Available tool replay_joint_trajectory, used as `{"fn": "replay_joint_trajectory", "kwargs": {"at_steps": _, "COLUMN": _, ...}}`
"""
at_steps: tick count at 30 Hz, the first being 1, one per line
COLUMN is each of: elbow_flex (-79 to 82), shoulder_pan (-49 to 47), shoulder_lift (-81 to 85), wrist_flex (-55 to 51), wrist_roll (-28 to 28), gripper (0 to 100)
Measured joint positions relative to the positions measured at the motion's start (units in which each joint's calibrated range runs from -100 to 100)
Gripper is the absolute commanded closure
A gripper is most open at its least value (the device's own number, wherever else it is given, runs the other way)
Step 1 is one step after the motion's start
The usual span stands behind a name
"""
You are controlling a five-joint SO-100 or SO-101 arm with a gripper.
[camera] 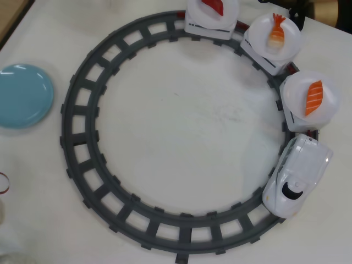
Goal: Pick up the sushi from the Shinkansen and put it on the blue dish
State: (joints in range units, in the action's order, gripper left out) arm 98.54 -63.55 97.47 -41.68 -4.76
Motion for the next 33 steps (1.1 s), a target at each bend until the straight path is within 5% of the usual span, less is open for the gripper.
{"fn": "replay_joint_trajectory", "kwargs": {"at_steps": 33, "elbow_flex": 0.0, "shoulder_pan": 0.0, "shoulder_lift": -0.1, "wrist_flex": -2.5, "wrist_roll": 0.1, "gripper": 81}}
